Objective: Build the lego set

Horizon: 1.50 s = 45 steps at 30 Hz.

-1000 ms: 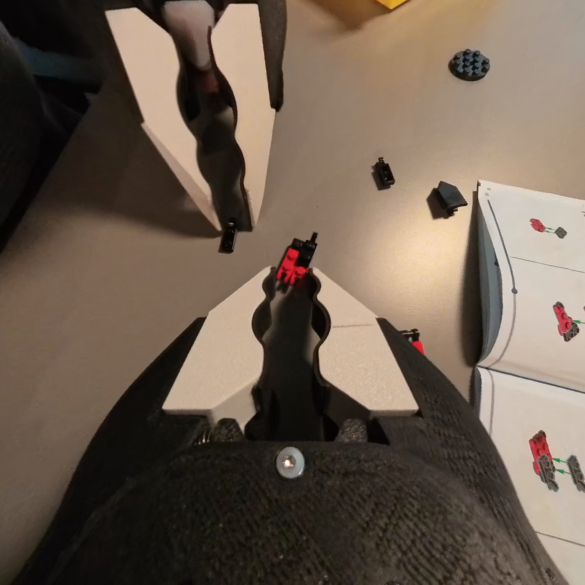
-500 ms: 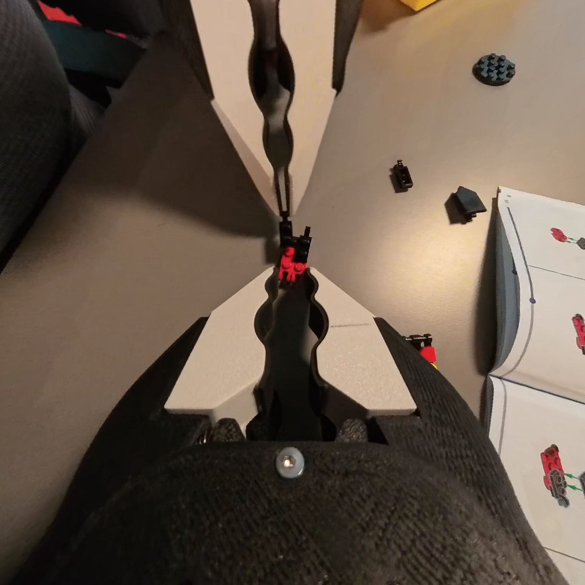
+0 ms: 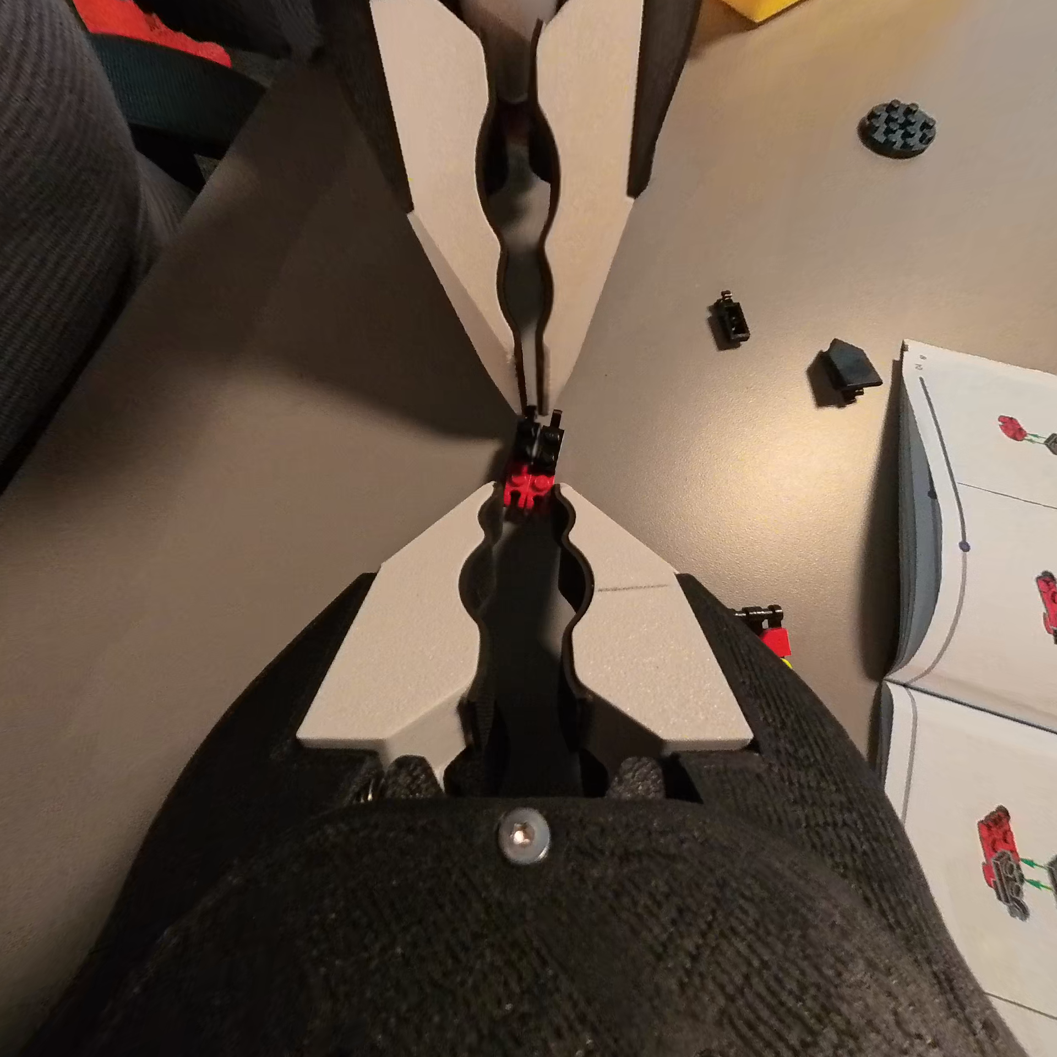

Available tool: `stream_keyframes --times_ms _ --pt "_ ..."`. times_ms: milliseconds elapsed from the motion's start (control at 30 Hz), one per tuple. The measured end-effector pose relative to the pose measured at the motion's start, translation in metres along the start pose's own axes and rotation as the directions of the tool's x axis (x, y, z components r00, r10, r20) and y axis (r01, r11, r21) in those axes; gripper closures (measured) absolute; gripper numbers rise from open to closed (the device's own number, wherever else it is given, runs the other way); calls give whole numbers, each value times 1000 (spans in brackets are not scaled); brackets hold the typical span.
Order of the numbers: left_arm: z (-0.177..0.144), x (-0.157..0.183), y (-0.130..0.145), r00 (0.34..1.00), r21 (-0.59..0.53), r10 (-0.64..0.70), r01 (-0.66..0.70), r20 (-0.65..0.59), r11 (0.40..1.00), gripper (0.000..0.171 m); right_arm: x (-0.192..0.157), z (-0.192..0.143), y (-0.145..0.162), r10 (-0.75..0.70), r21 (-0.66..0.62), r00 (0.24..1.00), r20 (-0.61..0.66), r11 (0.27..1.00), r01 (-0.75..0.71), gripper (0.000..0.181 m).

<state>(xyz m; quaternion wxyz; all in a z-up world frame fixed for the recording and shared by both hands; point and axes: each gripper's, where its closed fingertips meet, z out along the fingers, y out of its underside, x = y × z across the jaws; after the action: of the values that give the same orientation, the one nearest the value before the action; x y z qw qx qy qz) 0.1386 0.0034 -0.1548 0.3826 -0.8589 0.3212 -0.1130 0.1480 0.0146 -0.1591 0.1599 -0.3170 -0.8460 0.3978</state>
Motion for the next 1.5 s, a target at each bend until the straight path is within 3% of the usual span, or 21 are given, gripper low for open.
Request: stream_keyframes --times_ms 333,567,700,933,1200,1333,1500 --pt "-5 -4 -3 999 28 9 -10 35 1000 160 2 0 0 10 0 1000 -8 1000 -10 158" --pt "-7 19 -7 982 90 151 -141 -114 986 153 3 0 0 13 1 1000 -16 1000 -13 150" --pt "-3 29 -6 966 92 190 -176 -177 980 149 12 -1 0 20 4 996 -88 1000 -20 150" --pt "5 25 0 954 49 253 -248 -161 967 147 7 0 -1 -1 4 999 -53 1000 2 148" --pt "-2 24 -12 942 123 292 -274 -164 954 145 5 0 -1 1 3 999 -37 1000 -1 148" --pt "4 29 -1 930 16 281 -286 -236 958 142 5 0 0 4 3 999 -35 1000 -4 149" --pt "1 27 0 941 7 275 -279 -197 960 140 4 0 0 6 2 1000 -29 1000 -6 150"
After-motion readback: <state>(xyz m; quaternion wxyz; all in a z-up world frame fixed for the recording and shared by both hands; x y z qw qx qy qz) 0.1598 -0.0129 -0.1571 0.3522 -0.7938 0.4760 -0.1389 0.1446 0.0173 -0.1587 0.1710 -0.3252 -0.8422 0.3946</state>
